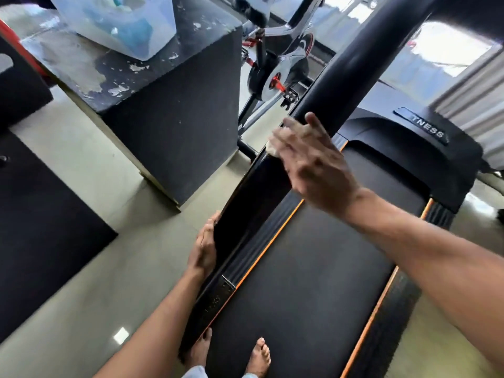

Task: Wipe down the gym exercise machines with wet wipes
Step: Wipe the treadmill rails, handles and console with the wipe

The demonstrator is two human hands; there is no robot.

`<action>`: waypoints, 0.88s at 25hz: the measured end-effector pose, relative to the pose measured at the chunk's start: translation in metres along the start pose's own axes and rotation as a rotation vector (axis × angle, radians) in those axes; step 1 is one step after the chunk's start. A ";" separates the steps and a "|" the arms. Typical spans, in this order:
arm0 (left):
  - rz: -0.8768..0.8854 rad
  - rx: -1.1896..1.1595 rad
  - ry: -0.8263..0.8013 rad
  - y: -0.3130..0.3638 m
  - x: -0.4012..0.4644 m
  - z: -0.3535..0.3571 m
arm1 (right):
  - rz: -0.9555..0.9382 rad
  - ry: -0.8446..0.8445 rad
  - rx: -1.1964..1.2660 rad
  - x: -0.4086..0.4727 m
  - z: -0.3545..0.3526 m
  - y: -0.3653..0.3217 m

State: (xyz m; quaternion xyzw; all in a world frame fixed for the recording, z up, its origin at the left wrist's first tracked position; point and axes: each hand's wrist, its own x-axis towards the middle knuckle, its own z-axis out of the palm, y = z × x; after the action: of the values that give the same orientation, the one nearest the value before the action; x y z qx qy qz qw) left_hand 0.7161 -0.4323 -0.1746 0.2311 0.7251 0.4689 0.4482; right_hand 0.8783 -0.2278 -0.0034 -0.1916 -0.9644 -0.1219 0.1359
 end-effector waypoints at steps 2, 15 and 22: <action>0.018 0.023 -0.043 0.008 0.001 -0.001 | 0.187 0.064 0.098 0.009 -0.012 0.026; 0.087 -0.010 -0.315 0.103 0.012 -0.032 | 0.635 0.452 0.432 -0.048 0.043 -0.133; -0.038 -0.036 -0.373 0.060 -0.010 -0.009 | 0.917 0.316 1.018 -0.090 0.079 -0.210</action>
State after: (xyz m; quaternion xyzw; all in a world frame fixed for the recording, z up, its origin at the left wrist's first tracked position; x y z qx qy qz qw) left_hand 0.7077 -0.4170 -0.1158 0.2925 0.6251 0.4223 0.5876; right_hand 0.8565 -0.4240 -0.1430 -0.4714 -0.6922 0.3879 0.3849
